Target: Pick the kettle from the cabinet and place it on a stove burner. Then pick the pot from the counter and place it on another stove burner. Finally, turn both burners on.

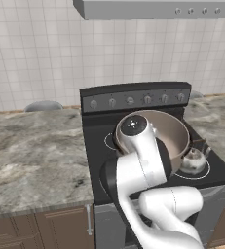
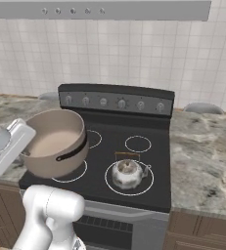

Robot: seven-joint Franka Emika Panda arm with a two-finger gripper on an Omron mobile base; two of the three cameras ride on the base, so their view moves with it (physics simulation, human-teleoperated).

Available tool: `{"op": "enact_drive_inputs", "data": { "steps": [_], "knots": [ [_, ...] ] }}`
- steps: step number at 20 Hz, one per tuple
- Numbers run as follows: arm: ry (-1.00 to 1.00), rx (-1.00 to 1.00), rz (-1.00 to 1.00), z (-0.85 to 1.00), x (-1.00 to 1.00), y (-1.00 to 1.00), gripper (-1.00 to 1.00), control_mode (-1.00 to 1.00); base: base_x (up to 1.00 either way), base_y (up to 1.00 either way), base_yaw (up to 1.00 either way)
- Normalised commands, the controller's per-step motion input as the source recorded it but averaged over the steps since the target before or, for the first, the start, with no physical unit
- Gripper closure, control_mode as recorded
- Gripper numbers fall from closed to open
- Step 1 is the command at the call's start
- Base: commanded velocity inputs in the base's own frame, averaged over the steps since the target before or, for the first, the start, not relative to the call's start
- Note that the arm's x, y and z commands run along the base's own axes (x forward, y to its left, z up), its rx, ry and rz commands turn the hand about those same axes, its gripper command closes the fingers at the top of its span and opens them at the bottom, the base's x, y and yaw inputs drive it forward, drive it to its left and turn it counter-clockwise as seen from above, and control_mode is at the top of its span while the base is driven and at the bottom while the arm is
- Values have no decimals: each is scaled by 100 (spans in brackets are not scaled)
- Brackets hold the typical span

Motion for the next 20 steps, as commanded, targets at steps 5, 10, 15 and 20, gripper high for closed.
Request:
{"op": "enact_drive_inputs", "data": {
  "steps": [5, 10, 15, 20],
  "knots": [
    [13, 0, 3, -15, 17, 10, 100, -100, 0, 0, 0],
    [10, 0, 4, -18, 22, 3, 100, -100, 0, 0, 0],
    [4, 2, 4, -23, 27, 0, 100, -100, 0, 0, 0],
    [1, 4, 4, -26, 25, 0, 100, -100, 0, 0, 0]
  ]
}}
